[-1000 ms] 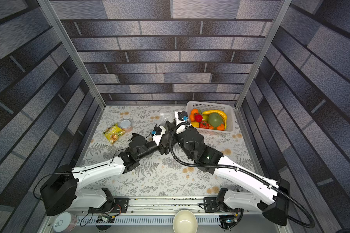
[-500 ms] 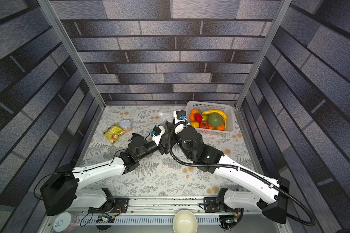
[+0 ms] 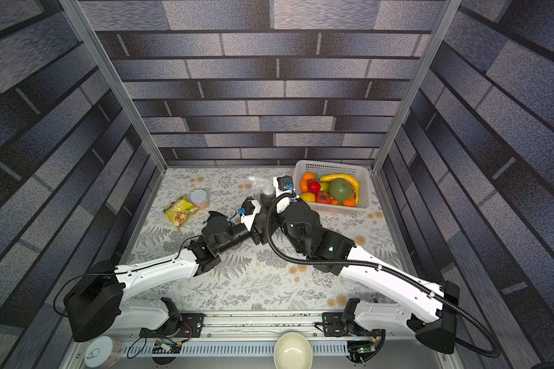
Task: Attach spray nozzles to spray bottles
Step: Screw the spray nozzle on the spray bottle.
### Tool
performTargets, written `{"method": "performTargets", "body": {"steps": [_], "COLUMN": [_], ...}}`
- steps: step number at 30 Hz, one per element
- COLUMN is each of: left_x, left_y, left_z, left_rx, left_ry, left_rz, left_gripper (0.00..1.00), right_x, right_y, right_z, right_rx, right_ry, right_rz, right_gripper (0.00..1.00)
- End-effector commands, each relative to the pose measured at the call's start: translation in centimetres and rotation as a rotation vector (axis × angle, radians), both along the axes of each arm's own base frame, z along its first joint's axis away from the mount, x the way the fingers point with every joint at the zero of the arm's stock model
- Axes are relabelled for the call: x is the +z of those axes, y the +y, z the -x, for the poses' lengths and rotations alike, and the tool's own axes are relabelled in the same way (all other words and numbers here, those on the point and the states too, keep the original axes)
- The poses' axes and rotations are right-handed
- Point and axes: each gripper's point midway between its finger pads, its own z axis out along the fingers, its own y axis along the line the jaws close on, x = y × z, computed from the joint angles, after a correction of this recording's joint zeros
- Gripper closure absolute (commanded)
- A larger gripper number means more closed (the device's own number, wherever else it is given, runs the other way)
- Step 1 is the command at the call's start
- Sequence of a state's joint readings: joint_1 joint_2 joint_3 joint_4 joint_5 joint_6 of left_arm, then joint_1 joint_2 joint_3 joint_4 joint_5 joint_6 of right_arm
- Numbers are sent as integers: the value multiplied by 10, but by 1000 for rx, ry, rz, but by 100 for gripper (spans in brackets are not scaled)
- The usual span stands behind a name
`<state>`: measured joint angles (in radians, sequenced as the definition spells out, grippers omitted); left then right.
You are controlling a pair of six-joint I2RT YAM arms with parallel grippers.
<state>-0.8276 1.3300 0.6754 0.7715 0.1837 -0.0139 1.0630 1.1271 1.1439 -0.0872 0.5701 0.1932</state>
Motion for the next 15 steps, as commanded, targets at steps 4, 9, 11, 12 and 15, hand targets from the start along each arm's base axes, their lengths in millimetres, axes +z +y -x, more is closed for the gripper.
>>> {"method": "performTargets", "body": {"steps": [4, 9, 11, 12, 15], "left_x": [37, 36, 35, 34, 32], "left_y": [11, 13, 13, 13, 15], "left_z": [5, 3, 3, 3, 4], "left_rx": [0, 1, 1, 1, -1], "left_ry": [-100, -98, -96, -94, -87], "left_rz": [78, 76, 74, 72, 64], "left_gripper": [21, 21, 20, 21, 21], "right_x": [0, -1, -1, -2, -3], "right_y": [-3, -8, -10, -12, -12], "right_z": [14, 22, 27, 29, 42], "right_rx": [59, 88, 106, 117, 201], "right_ry": [21, 33, 29, 31, 5], "right_rz": [37, 42, 48, 53, 85], "right_gripper": [43, 37, 36, 35, 33]}}
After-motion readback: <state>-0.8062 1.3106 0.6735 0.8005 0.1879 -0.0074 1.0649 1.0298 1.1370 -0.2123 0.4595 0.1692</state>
